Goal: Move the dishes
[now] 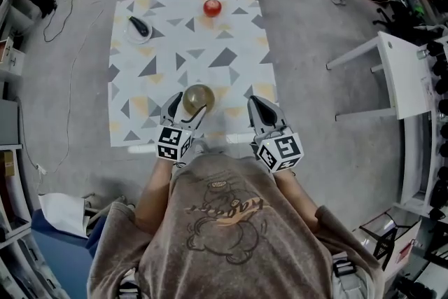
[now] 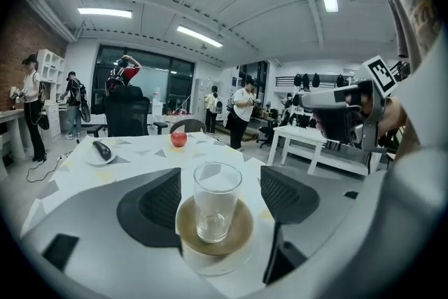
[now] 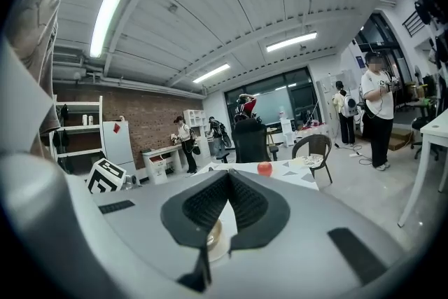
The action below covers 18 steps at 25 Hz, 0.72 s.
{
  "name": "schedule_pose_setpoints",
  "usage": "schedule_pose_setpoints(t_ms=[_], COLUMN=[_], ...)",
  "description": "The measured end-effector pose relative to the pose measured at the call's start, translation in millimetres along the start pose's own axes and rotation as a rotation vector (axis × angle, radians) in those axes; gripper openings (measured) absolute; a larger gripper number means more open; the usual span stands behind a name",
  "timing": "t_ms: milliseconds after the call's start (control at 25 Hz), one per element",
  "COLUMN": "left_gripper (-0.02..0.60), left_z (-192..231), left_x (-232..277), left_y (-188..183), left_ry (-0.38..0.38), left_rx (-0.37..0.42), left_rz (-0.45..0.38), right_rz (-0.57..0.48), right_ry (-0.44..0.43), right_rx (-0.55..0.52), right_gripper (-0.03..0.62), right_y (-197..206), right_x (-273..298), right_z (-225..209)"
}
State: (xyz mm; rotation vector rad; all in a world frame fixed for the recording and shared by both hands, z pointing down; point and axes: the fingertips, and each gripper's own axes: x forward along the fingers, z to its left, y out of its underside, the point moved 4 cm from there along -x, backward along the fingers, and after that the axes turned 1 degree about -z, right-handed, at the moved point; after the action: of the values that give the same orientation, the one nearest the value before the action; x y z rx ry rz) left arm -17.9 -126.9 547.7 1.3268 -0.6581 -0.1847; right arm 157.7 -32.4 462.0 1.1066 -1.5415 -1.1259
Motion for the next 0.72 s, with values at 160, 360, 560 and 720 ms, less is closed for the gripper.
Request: schedule_pose_setpoints(t_ms=[160,360,560,720], left_gripper=[0.337,0.336,0.336,0.336], left_z=[4.5,8.5,7.2,5.7], left_x=[15.1,30.0,39.5,43.8], left_y=[10.7,24.4,30.5,32.5], left_ry=[0.010,0.032,0.052,0.055], left_rx=[0.008,0.038,0.052,0.060], left_rz=[0.036,0.079,0.100,0.107], right_rz=[0.008,0.017,0.019,0.018], right_ry=[0.020,0.053,0.083,0.095], right_rx=[-0.001,-0.005,-0.004,-0.006], right_gripper=[-0.005,-0.005,-0.005,-0.005], right_y=[0.4,2.0,2.0,1.1], right_x=[-3.6,-9.4,-14.9,-16.0], right_z=[-2.3,-6.5,-11.6,-12.2])
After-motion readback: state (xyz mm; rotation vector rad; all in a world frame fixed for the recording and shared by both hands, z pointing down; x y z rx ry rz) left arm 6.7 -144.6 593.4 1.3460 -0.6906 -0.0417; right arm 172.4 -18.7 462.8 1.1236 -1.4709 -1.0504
